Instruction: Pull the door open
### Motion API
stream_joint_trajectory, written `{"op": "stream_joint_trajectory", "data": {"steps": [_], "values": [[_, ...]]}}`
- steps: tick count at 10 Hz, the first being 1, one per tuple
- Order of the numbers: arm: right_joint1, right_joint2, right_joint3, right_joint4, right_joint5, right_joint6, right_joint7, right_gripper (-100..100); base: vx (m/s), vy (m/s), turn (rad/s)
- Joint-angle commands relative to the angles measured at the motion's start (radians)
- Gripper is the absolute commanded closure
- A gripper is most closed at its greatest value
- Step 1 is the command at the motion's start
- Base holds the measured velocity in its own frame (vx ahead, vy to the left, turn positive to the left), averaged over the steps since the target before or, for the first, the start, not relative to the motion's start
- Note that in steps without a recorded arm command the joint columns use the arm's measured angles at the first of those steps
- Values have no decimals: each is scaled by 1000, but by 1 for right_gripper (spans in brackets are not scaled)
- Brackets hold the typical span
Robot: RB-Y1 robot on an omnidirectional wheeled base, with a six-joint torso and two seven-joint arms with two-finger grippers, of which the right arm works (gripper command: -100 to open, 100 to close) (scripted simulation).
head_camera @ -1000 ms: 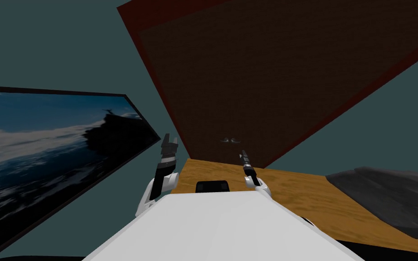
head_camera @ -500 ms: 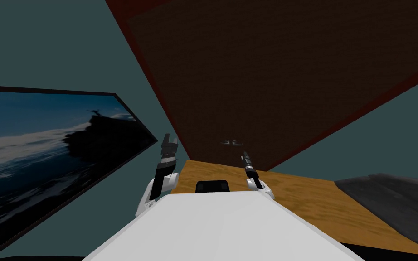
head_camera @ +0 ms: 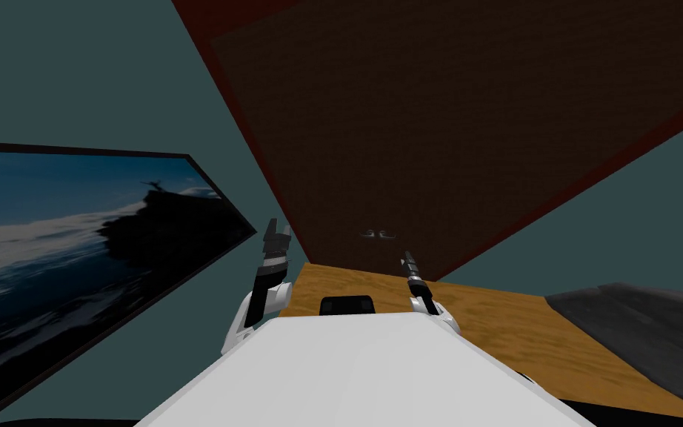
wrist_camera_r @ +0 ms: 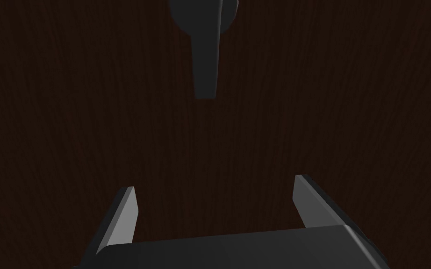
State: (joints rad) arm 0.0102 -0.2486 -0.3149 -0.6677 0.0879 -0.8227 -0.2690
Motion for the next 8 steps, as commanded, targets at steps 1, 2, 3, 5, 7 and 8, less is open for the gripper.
{"op": "stream_joint_trajectory", "data": {"steps": [1, 2, 3, 5, 7, 8], "values": [[-18, -8, -6, 44, -3, -21, 4, -100, 35, 2, 0], [-4, -25, -20, 54, -13, -24, 1, -100, 63, -8, 4], [-4, -25, -20, 54, -13, -24, 1, -100, 61, -13, -7], [11, -49, -40, 70, -27, -32, -7, -100, 148, -69, 42], [1, -43, -33, 73, -26, -40, -10, -100, 165, -81, 89], [-8, -36, -26, 71, -23, -43, -11, -100, 176, -68, 110]]}}
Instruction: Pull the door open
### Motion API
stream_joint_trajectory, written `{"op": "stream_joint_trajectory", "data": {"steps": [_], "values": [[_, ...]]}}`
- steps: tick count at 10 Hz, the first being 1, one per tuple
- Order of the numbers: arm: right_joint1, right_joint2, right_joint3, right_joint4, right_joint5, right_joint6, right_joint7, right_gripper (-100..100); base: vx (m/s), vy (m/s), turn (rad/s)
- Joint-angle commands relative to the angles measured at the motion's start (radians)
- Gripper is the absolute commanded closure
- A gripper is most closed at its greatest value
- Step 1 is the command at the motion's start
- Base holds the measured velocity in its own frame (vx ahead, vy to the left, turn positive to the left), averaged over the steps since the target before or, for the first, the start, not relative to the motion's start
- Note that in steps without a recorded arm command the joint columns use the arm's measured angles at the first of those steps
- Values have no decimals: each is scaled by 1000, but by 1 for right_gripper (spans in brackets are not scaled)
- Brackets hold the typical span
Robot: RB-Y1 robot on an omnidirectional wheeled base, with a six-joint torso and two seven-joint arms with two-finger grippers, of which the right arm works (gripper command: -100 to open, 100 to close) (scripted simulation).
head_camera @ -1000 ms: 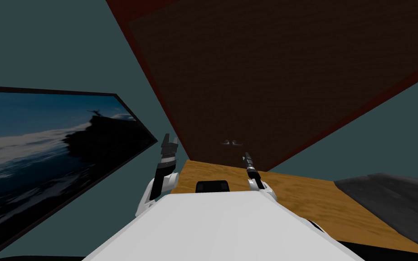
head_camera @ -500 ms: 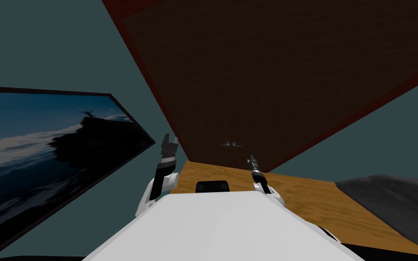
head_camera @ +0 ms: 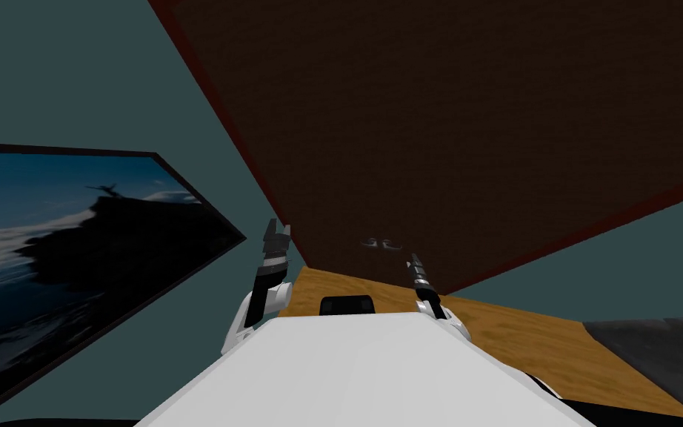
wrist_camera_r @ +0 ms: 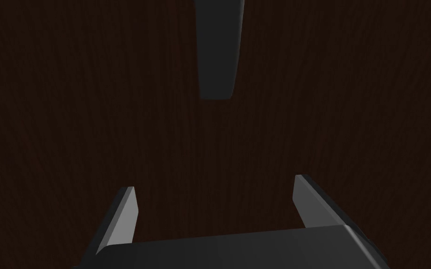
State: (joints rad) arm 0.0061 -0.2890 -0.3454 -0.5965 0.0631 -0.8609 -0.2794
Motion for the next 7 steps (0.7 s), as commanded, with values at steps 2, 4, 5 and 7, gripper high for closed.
{"op": "stream_joint_trajectory", "data": {"steps": [2, 4, 5, 7], "values": [[-35, 34, 32, -9, 14, -12, -1, -100, 200, 25, 185], [-29, 18, 24, 9, 10, -17, -5, 100, 43, 7, 3], [-29, 18, 24, 9, 10, -17, -5, 100, -34, -5, -4], [-29, 18, 24, 9, 10, -17, -5, 100, -26, -2, 10]]}}
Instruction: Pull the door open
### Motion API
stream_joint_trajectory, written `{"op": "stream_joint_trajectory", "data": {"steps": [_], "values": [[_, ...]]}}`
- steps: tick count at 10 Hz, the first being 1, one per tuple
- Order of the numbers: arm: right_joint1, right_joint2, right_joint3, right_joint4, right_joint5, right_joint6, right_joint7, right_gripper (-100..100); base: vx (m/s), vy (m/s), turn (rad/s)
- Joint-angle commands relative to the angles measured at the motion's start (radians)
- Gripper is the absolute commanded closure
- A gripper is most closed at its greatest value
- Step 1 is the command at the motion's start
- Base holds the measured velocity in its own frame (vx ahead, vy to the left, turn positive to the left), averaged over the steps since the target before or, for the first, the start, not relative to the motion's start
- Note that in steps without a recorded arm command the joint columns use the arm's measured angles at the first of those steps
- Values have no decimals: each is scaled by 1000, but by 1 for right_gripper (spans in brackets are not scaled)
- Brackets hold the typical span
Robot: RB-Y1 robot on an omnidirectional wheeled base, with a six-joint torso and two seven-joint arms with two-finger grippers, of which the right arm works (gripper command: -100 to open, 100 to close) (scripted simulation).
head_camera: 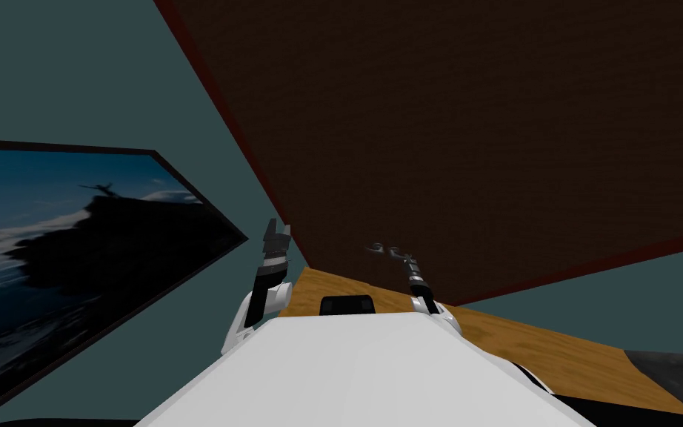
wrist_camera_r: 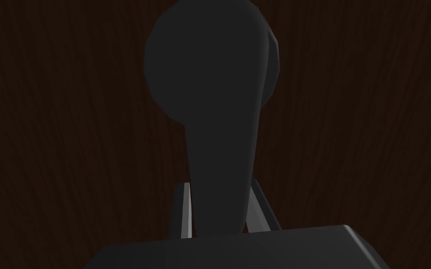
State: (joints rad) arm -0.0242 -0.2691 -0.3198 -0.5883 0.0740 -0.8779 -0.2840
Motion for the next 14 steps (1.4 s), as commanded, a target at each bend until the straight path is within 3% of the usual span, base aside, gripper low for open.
{"op": "stream_joint_trajectory", "data": {"steps": [1, 2, 3, 6, 7, 8, 12, 14], "values": [[2, -1, -2, 0, -1, 0, 0, 100, -10, 1, -2], [2, -1, -2, 0, -1, 0, 0, 100, 0, 0, 0], [24, -23, -10, 6, -2, -5, -12, 100, -92, -17, 22], [28, -28, -9, 0, 0, -7, -16, 100, -123, 16, 1], [43, -42, 2, 5, 12, -23, -39, 100, -164, 32, 125], [43, -42, 2, 5, 12, -23, -39, 100, -157, 15, 73], [55, -53, 63, -8, 61, -74, -105, 100, -205, -31, 149], [55, -53, 63, -8, 61, -74, -105, 100, -103, -29, 29]]}}
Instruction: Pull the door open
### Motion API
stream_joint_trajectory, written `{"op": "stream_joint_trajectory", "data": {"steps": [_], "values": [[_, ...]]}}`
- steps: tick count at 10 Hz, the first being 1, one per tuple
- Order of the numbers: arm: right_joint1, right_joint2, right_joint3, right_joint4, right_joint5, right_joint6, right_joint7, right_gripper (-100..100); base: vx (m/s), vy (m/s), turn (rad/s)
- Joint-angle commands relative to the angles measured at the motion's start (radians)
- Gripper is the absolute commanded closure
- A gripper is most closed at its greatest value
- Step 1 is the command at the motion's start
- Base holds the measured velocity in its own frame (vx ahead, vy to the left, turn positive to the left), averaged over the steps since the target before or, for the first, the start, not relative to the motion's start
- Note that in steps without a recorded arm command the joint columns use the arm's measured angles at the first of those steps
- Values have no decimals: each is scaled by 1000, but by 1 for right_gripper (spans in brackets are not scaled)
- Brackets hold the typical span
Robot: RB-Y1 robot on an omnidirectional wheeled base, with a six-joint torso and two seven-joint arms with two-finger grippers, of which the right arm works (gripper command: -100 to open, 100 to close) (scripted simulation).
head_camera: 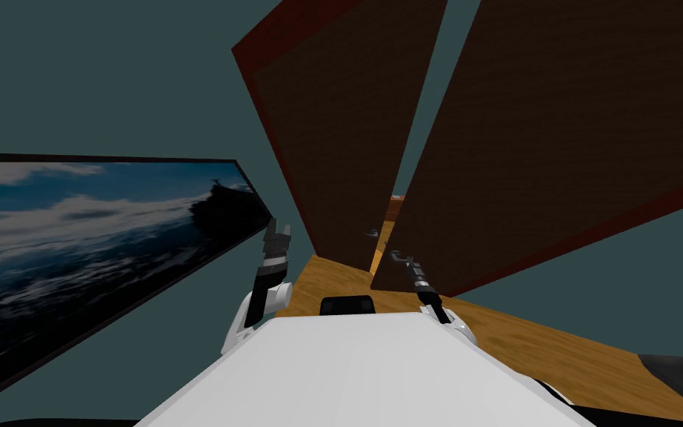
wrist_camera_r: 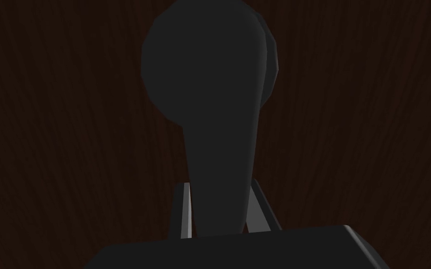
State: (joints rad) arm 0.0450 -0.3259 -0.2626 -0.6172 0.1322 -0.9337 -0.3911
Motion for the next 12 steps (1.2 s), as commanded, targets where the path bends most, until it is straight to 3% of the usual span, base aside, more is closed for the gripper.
{"op": "stream_joint_trajectory", "data": {"steps": [1, 2, 3, 4, 6, 8, 12], "values": [[-14, 4, 21, 17, 14, -29, -12, 100, -64, -23, 62], [-14, 4, 25, 16, 17, -31, -15, 100, -77, -42, 106], [-8, -10, 11, 18, 9, -20, -15, 100, -30, -31, 11], [10, -21, 21, 23, 24, -57, -36, 100, -145, -54, 163], [26, -29, 29, 24, 36, -84, -52, 100, -195, -54, 127], [31, -32, 32, 25, 40, -94, -58, 100, -106, -7, 28], [74, -53, 54, 28, 73, -169, -102, 100, -159, -50, 132]]}}
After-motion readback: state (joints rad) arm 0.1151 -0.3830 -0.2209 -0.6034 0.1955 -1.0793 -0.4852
